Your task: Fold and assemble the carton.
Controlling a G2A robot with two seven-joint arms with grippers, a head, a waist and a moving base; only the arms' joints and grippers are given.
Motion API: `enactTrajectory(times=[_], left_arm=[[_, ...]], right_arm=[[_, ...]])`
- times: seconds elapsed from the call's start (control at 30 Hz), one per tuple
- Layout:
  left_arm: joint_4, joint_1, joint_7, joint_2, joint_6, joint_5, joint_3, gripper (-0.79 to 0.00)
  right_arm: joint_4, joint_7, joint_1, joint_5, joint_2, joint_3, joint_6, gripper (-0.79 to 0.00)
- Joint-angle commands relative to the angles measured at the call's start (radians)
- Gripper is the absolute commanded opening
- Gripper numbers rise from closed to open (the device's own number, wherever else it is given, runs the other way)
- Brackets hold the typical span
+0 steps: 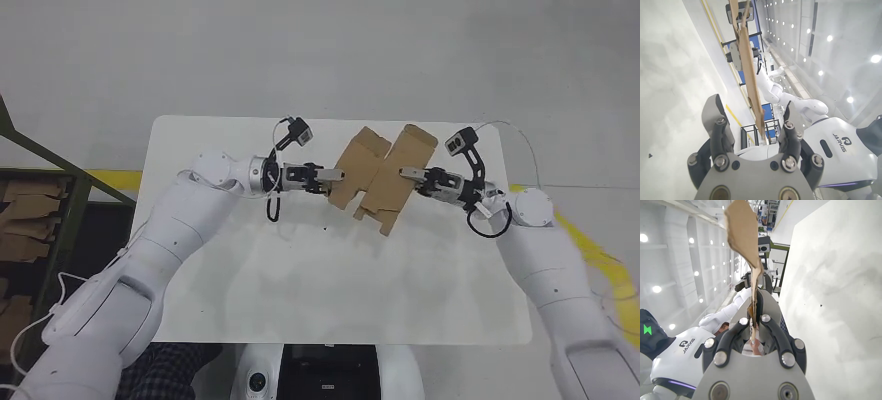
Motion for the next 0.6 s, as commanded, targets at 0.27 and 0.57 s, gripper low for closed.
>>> enactTrajectory(times=[0.27, 0.57], left_arm=[[0.013, 0.017, -0.001, 0.002, 0.002, -0.015, -0.027, 0.000], [0.072, 0.000, 0.023, -0.024, -0.023, 0.021, 0.000, 0.000]], right_arm=[[-0.321, -0.393, -0.269, -0.206, 0.033, 0.102, 0.028, -0.785], [-0.555, -0.574, -0.465, -0.230, 0.039, 0.139, 0.100, -0.785]])
